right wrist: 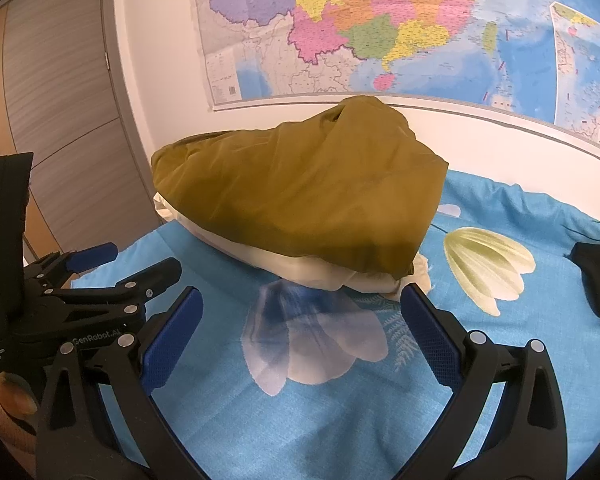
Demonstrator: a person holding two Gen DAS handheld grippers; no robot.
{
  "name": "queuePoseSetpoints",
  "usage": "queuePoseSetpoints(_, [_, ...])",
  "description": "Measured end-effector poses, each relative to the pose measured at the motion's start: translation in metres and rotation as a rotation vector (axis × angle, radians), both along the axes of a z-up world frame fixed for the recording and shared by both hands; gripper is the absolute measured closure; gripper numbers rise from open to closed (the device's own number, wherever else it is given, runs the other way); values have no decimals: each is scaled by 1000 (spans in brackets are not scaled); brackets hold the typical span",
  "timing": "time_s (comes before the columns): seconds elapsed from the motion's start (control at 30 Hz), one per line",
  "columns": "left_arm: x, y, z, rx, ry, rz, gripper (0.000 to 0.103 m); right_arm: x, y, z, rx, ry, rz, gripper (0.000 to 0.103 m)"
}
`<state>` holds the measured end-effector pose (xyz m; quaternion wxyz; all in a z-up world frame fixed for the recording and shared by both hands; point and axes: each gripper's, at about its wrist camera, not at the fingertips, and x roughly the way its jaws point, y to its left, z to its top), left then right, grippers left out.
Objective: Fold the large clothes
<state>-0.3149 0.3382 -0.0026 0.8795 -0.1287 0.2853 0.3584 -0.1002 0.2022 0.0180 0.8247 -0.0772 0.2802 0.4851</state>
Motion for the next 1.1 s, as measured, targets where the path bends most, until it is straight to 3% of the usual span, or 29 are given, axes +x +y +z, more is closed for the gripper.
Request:
queuePoseSetpoints(0.9, [-5,-5,-2,-5,-23,4,7,-2,-8,0,5,1,-11,5])
queuePoseSetpoints(1.1, [5,-19,-6,-40,-15,-75,7,-3,-19,-5,-3,4,-30,5])
